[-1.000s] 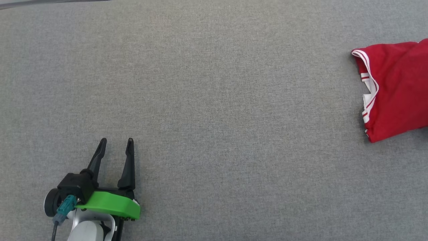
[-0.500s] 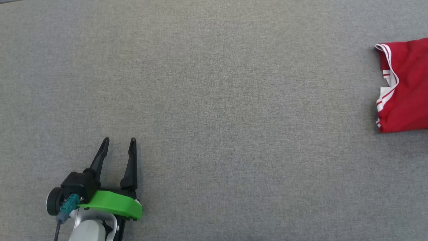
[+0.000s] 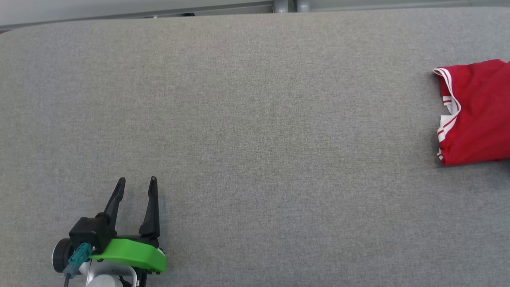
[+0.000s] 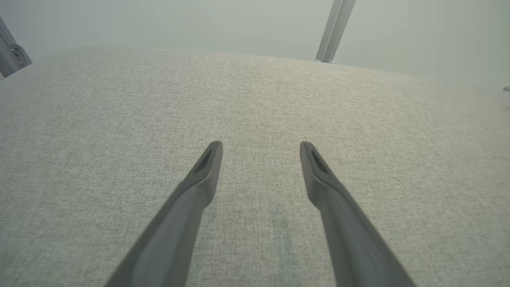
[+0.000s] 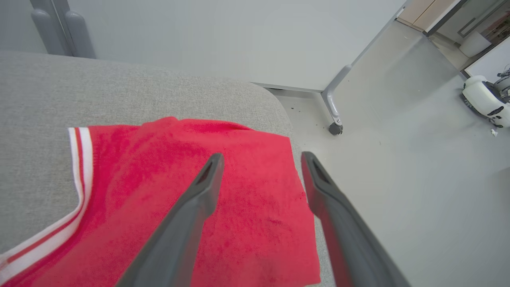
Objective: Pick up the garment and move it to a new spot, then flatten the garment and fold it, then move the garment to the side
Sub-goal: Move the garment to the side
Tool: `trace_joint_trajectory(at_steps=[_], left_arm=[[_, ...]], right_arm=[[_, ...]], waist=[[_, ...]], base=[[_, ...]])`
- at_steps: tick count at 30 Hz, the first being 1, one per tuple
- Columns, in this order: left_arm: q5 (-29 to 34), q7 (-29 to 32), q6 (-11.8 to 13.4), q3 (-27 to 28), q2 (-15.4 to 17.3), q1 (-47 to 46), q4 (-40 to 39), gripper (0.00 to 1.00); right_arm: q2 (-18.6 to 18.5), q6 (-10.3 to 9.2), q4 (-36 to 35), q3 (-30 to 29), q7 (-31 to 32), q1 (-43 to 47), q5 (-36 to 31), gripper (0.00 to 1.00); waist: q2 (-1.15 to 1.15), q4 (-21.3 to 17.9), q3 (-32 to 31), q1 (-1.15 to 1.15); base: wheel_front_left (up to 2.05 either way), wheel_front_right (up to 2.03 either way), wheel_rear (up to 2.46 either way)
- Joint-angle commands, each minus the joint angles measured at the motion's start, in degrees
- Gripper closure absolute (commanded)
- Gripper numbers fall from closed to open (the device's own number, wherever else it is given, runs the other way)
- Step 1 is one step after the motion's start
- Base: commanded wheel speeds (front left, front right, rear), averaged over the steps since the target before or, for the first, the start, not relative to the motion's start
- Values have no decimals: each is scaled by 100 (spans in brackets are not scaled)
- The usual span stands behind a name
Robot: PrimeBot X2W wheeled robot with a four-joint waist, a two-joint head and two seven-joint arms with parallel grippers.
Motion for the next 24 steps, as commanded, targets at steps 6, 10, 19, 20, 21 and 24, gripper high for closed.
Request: trace_joint_trajectory(at_steps=[6,10,19,20,21,24], left_arm=[[-83,-23,123,166,64,242,-77,0],[-83,-24,199,274,61,360,-101,0],[125,-21,300,440,72,538,-47,0],[123,-22,294,479,59,523,-76,0],[131,-21,257,502,55,543,-85,0],[214,-21,185,553,58,627,-127,0]], right_arm=[[227,-6,-896,253,-1000,495,558,0],[410,-6,-1468,450,-1528,1120,680,0],[1503,-7,-2227,184,-2749,2640,305,0],[1608,-6,-2187,181,-2901,2754,243,0],[1706,-6,-2111,229,-3015,2868,209,0],[1943,-7,-1864,68,-3270,2988,-150,0]], waist=[[68,-157,-526,0],[68,-124,-763,0],[68,118,-1158,0],[68,132,-1175,0],[68,141,-1195,0],[68,159,-1224,0]], base=[[0,0,0],[0,0,0],[0,0,0],[0,0,0],[0,0,0],[0,0,0]])
